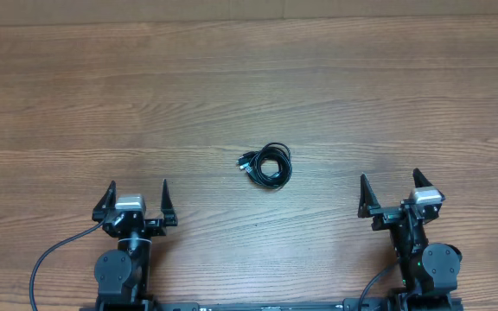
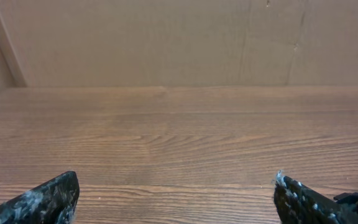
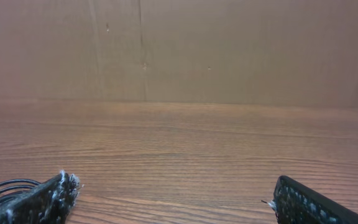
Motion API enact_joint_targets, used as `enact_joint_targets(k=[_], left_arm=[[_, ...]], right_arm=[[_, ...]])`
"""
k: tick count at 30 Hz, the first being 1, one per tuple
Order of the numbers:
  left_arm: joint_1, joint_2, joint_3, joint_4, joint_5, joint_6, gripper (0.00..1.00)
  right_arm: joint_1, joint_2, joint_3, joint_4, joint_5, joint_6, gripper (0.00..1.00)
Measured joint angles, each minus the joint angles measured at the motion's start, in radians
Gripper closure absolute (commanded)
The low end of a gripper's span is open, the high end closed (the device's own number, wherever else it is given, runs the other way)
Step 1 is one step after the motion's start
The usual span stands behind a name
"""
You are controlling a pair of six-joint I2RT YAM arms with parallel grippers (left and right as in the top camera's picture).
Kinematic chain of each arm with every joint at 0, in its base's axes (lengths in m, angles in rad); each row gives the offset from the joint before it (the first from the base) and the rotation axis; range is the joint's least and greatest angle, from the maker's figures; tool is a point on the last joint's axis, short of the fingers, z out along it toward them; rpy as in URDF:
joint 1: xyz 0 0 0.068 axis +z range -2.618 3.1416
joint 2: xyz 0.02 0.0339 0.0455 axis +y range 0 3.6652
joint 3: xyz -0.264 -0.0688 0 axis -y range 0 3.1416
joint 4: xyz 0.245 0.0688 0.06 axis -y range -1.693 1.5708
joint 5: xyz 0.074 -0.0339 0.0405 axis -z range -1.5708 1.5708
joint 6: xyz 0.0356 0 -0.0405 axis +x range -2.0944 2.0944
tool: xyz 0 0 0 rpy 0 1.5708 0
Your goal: Untangle cables
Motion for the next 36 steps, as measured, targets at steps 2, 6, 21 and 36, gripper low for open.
enact_joint_targets(k=[2, 6, 21, 36], left_arm=[[0.0, 0.0, 0.0, 0.0, 0.0, 0.0, 0.0], [0.0, 0.0, 0.0, 0.0, 0.0, 0.0, 0.0], [0.0, 0.0, 0.0, 0.0, 0.0, 0.0, 0.01], [0.0, 0.0, 0.0, 0.0, 0.0, 0.0, 0.0]], right_arm=[[0.0, 0.0, 0.0, 0.0, 0.0, 0.0, 0.0], [0.0, 0.0, 0.0, 0.0, 0.0, 0.0, 0.0], [0.0, 0.0, 0.0, 0.0, 0.0, 0.0, 0.0], [0.0, 0.0, 0.0, 0.007, -0.04, 0.035, 0.0]])
